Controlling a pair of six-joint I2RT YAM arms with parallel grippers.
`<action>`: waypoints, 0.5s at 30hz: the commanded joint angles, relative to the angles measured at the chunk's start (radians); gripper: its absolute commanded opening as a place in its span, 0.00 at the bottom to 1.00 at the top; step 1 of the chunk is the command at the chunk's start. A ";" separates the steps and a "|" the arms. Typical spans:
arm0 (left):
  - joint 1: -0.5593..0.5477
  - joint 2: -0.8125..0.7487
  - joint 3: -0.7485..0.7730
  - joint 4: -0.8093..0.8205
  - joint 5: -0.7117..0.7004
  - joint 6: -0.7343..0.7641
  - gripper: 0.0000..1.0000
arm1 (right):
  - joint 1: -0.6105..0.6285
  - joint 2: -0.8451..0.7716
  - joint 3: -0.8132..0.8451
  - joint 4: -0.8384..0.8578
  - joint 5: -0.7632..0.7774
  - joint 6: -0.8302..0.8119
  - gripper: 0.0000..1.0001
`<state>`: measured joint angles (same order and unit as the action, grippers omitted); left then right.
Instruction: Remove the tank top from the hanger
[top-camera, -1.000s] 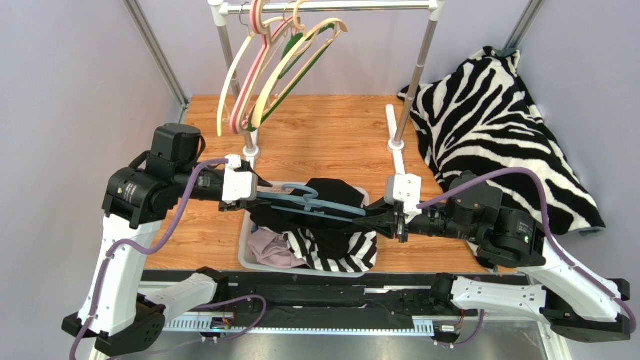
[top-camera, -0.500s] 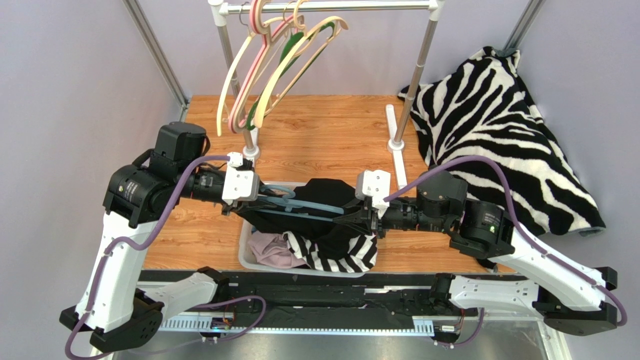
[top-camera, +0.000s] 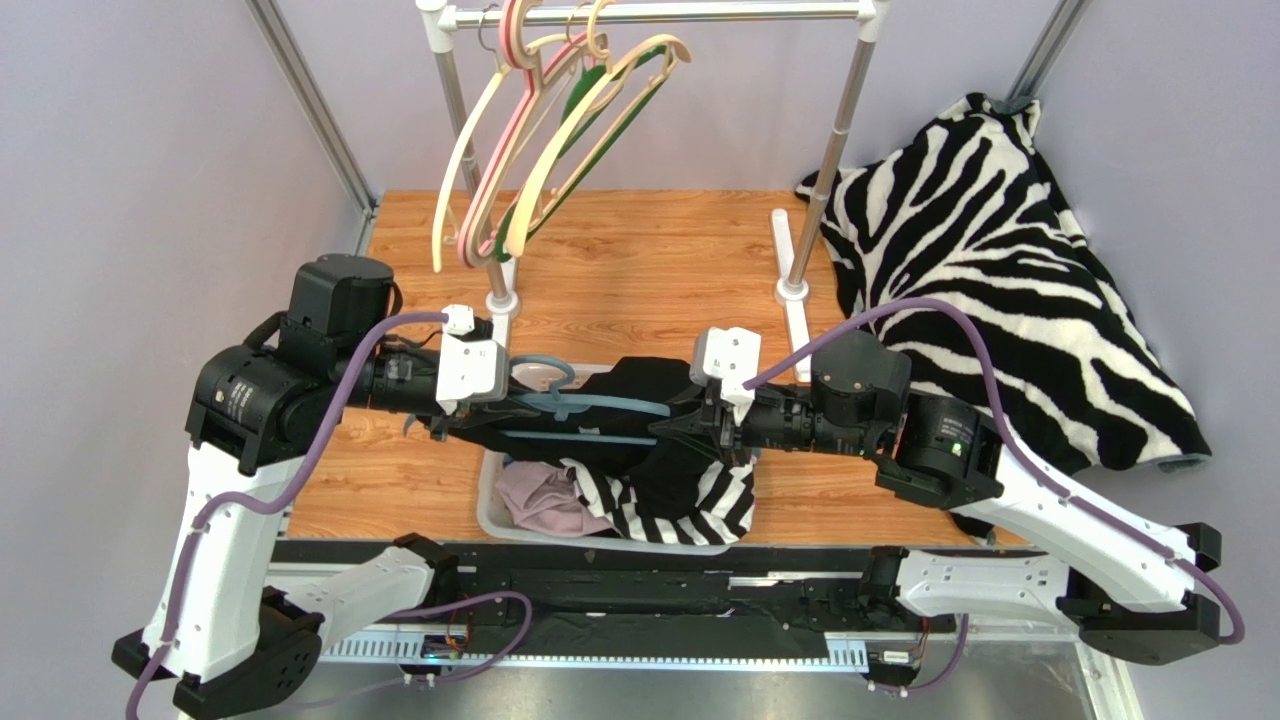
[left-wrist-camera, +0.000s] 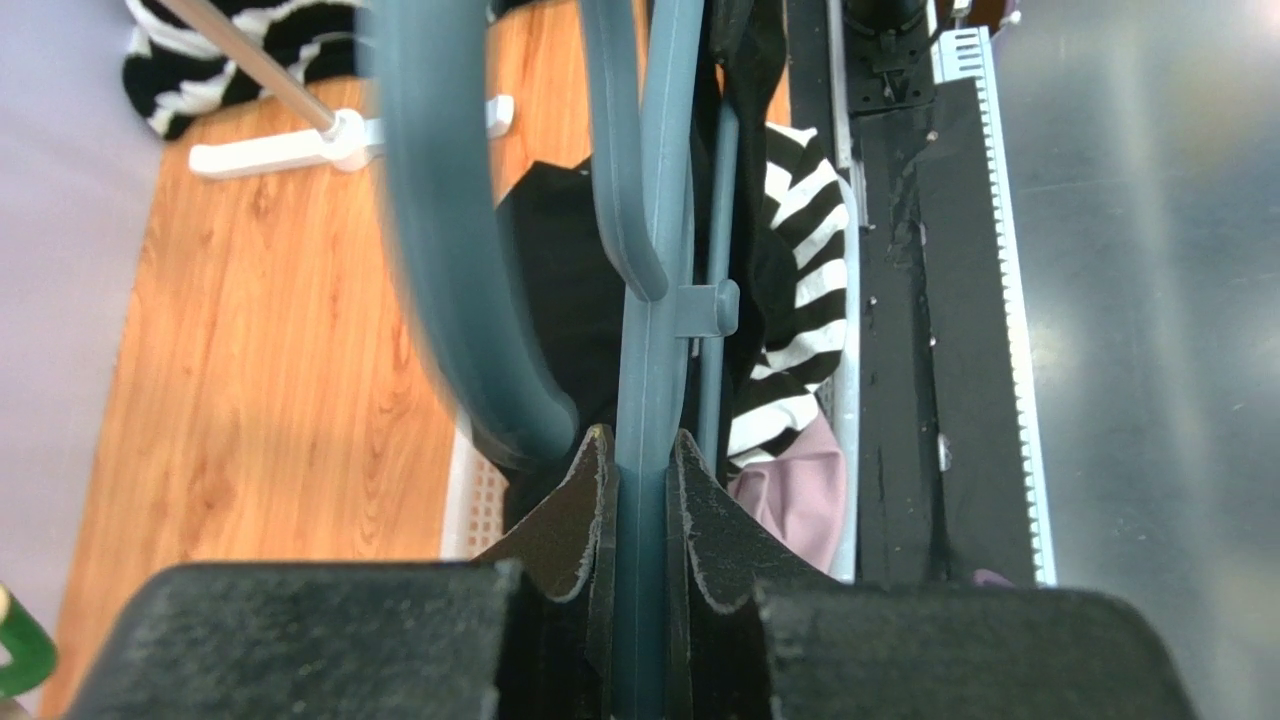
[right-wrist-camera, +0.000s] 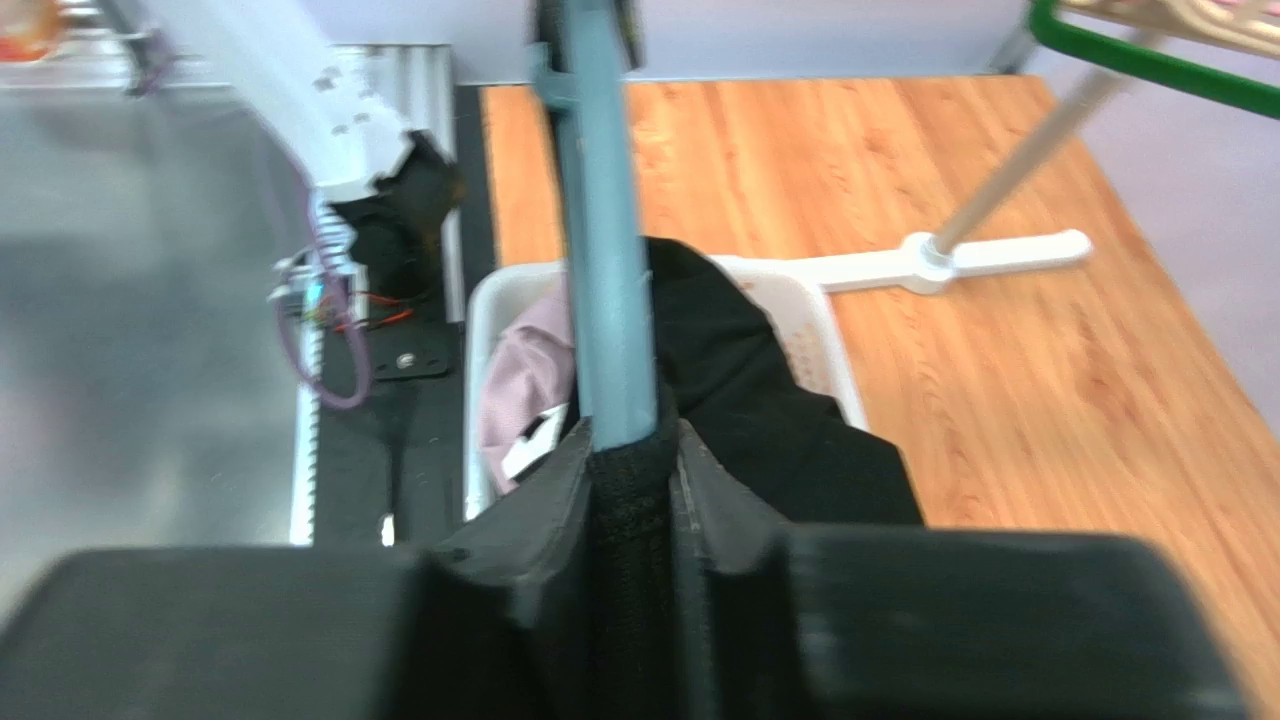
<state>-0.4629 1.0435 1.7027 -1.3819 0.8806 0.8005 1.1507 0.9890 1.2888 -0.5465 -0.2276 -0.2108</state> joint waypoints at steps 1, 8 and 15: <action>-0.014 0.006 0.006 -0.091 -0.020 -0.125 0.00 | 0.006 0.019 -0.005 0.215 0.213 0.008 0.37; -0.014 -0.003 -0.006 0.039 -0.213 -0.259 0.00 | 0.004 -0.081 -0.025 0.289 0.490 -0.032 0.62; -0.014 0.001 -0.011 0.081 -0.315 -0.304 0.00 | 0.006 -0.141 -0.078 0.247 0.479 0.046 0.59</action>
<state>-0.4755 1.0470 1.6955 -1.3449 0.6357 0.5541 1.1545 0.8886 1.2495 -0.3450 0.2070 -0.2150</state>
